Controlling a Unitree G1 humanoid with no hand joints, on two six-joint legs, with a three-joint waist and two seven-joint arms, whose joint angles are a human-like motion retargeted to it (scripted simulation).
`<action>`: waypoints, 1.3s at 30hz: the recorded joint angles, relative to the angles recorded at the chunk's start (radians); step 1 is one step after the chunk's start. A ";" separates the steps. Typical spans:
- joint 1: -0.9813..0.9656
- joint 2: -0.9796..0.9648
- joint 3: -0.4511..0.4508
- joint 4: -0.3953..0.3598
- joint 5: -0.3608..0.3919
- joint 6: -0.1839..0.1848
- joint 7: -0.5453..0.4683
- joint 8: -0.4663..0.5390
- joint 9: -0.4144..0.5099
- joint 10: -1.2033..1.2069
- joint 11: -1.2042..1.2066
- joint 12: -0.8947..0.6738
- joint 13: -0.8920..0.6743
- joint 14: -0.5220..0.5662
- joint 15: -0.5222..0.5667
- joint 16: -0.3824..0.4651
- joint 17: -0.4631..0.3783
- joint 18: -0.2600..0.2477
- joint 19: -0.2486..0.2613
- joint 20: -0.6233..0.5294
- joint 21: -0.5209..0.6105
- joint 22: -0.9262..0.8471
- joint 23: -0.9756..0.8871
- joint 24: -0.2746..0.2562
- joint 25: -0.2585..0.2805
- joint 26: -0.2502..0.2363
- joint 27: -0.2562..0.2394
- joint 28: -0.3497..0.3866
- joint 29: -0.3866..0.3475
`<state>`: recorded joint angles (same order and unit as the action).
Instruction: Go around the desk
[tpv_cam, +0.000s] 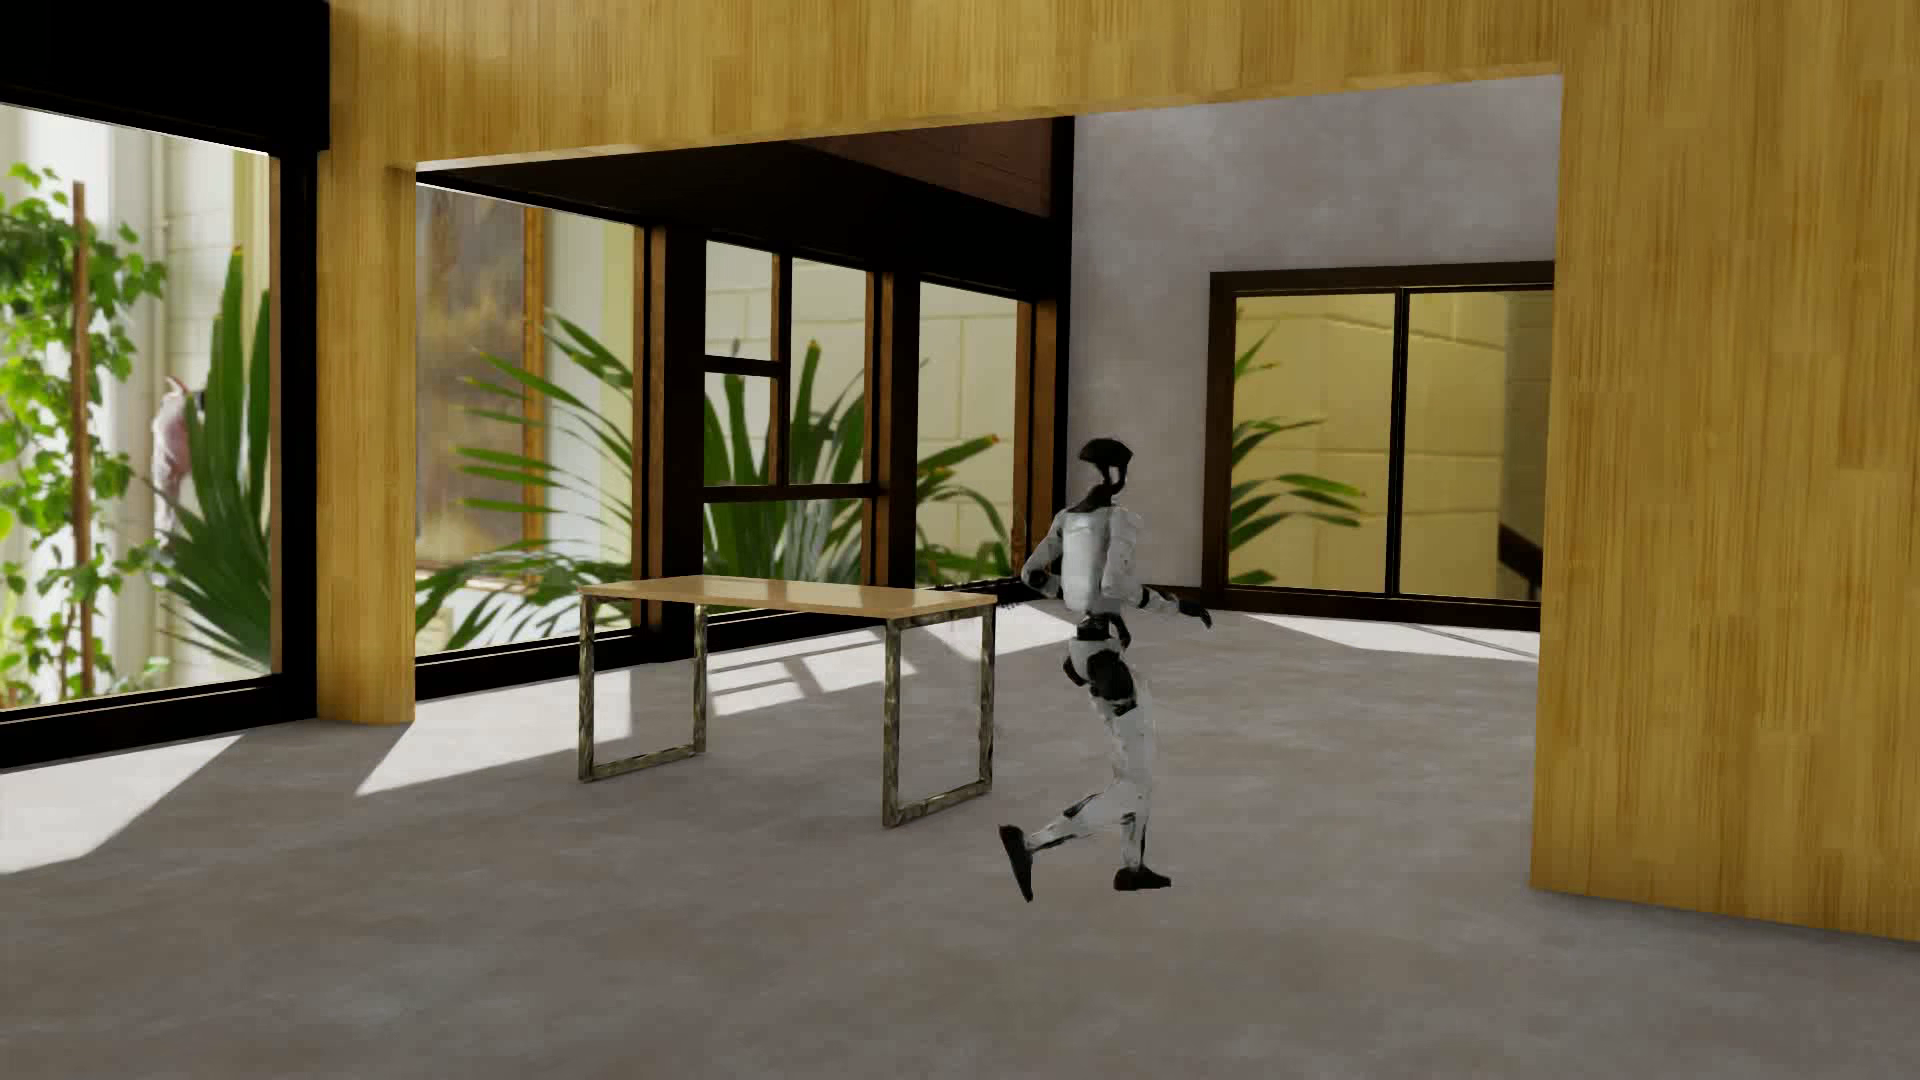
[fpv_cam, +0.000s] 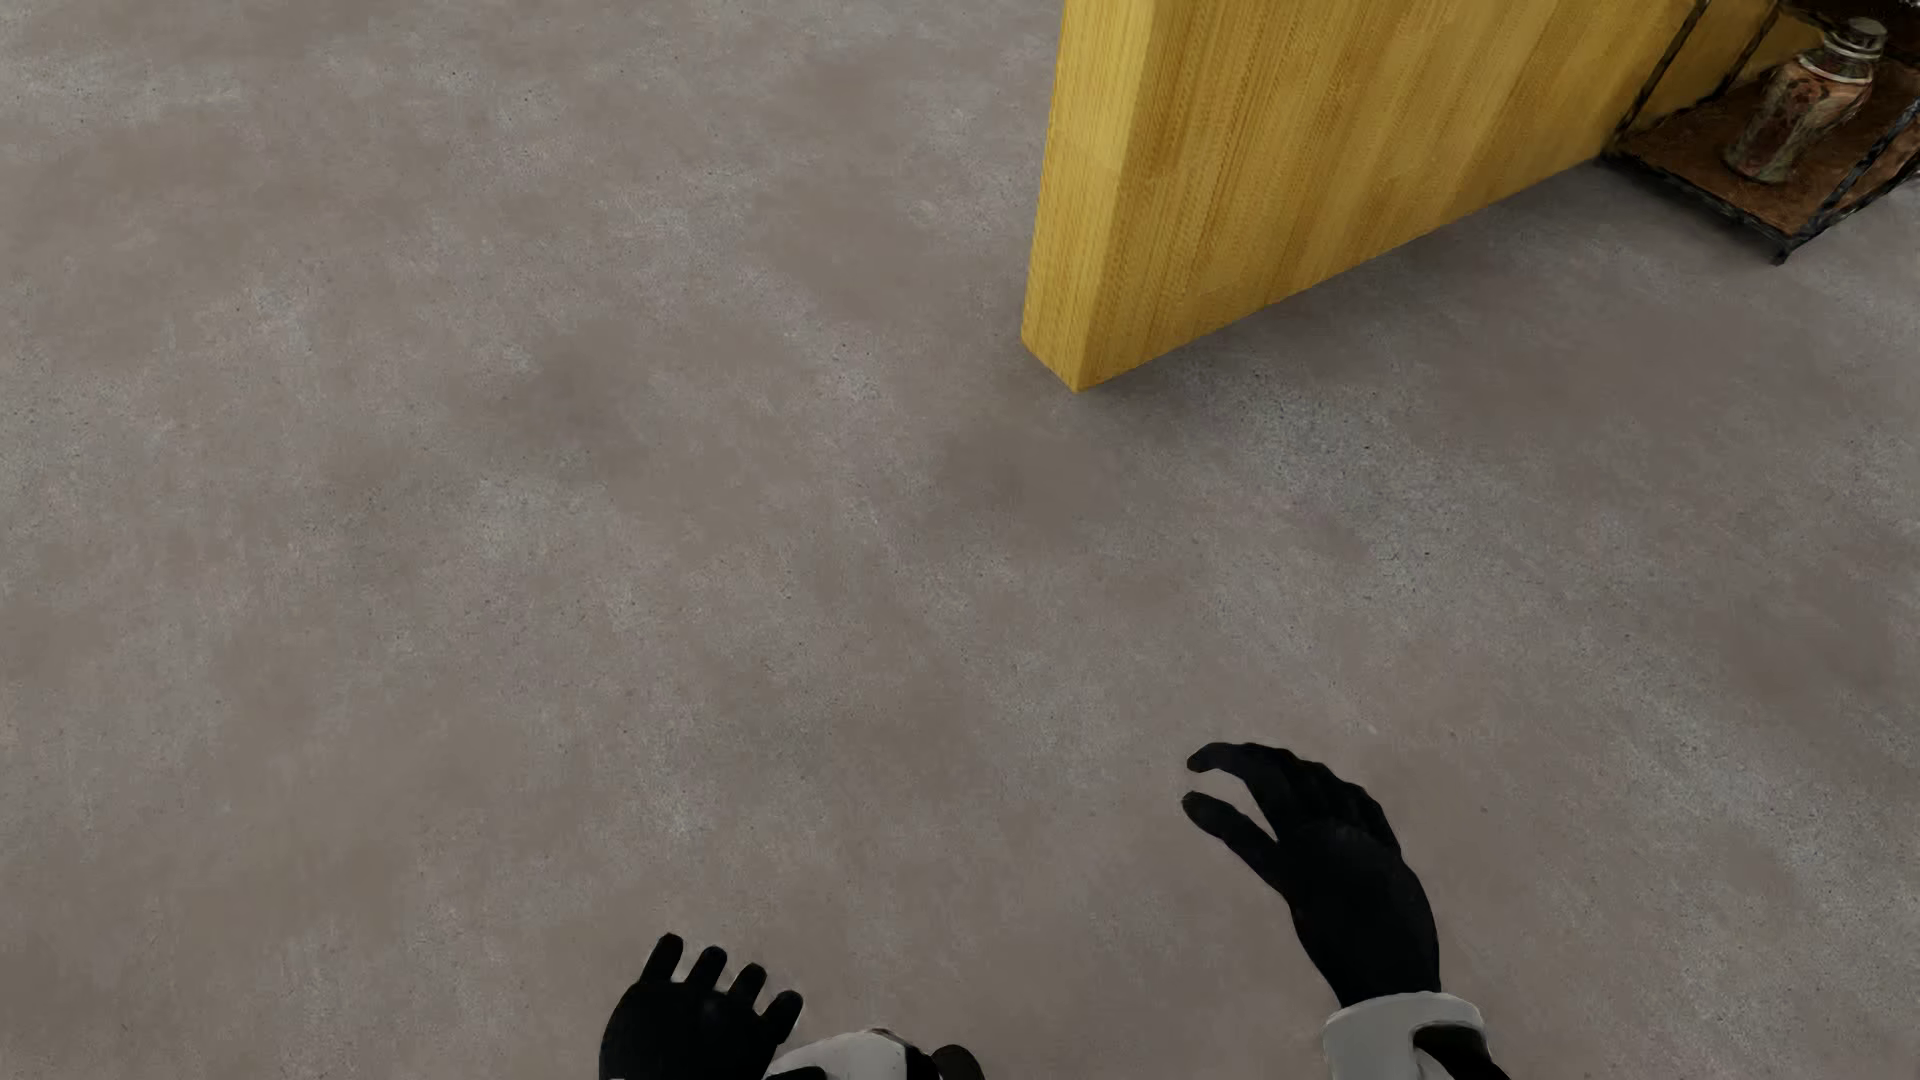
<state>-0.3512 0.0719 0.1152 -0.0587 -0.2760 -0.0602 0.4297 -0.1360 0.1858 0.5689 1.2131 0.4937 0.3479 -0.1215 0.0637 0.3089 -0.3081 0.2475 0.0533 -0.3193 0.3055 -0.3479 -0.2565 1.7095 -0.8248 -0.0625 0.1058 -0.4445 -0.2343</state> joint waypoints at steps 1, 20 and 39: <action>0.066 -0.122 -0.015 -0.050 0.022 -0.012 -0.040 0.073 0.010 -0.017 0.134 -0.063 0.006 -0.040 -0.060 -0.110 0.042 -0.001 -0.041 0.027 -0.019 0.037 0.133 0.134 -0.081 0.012 0.081 -0.018 0.036; 0.077 -0.218 -0.097 0.248 0.288 0.074 -0.289 -0.021 -0.006 0.802 -0.730 -0.136 -0.223 0.170 -0.272 -0.295 0.223 -0.215 -0.057 0.454 -0.342 0.841 0.992 -0.247 -0.267 0.400 0.178 0.197 0.247; 0.328 -0.479 -0.068 -0.161 -0.050 0.006 -0.300 0.003 -0.001 -0.229 0.011 -0.451 0.004 -0.053 -0.144 -0.379 0.180 0.000 -0.187 0.318 -0.272 1.003 1.128 -0.551 -0.086 0.226 0.269 0.574 0.399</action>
<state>-0.0237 -0.4067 0.0474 -0.2194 -0.3263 -0.0539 0.1301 -0.1334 0.1848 0.3394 1.2237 0.0430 0.3517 -0.1747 -0.0805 -0.0697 -0.1280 0.2478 -0.1342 -0.0015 0.0337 0.6546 0.8718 1.1586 -0.9110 0.1635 0.3745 0.1294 0.1642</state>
